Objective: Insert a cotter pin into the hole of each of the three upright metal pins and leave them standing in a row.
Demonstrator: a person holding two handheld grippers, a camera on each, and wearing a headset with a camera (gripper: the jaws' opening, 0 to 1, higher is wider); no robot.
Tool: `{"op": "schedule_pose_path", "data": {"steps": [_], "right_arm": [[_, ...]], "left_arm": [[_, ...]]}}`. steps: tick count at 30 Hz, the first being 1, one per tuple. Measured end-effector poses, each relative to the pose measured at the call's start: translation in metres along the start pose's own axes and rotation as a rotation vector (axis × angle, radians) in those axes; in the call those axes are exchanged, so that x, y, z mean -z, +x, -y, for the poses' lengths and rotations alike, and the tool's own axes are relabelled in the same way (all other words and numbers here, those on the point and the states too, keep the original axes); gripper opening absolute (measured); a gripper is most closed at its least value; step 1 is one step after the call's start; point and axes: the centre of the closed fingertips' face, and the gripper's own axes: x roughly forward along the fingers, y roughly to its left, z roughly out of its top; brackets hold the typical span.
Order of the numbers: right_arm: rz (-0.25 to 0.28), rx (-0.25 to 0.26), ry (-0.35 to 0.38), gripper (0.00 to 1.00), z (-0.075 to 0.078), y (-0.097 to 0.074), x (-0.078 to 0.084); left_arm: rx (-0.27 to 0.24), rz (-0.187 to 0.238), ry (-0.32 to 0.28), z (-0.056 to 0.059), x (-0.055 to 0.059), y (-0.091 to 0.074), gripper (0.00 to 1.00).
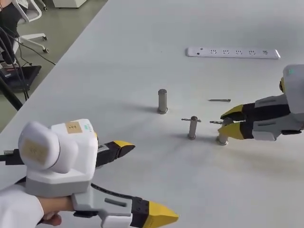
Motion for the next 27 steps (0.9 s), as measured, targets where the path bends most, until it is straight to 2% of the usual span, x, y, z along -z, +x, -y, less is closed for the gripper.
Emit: {"op": "schedule_pose_path", "data": {"steps": [4,5,9,14,17,22,27], "right_arm": [[0.009,0.026,-0.033,0.29,-0.004,-0.011,-0.006],[0.018,0.056,-0.053,0.30,-0.002,-0.015,-0.010],[0.064,0.101,-0.037,0.41,-0.004,-0.029,-0.021],[0.114,0.130,-0.009,0.45,-0.014,-0.047,-0.032],[0.155,0.145,0.002,0.51,-0.022,-0.058,-0.037],[0.162,0.159,0.051,0.58,-0.034,-0.072,-0.029],[0.212,0.191,0.121,0.59,-0.042,-0.085,-0.026]], "left_arm": [[0.019,0.005,-0.022,0.004,-0.002,-0.001,0.99],[0.020,0.006,-0.021,0.004,-0.002,-0.001,0.99],[0.020,0.015,-0.029,0.005,-0.003,-0.001,0.99],[0.030,0.029,-0.037,0.007,-0.006,-0.003,0.99],[0.029,0.056,-0.059,0.007,-0.012,-0.004,0.99],[0.029,0.073,-0.071,0.008,-0.015,-0.004,0.99],[0.059,0.072,-0.075,0.013,-0.015,-0.005,0.99]]}}
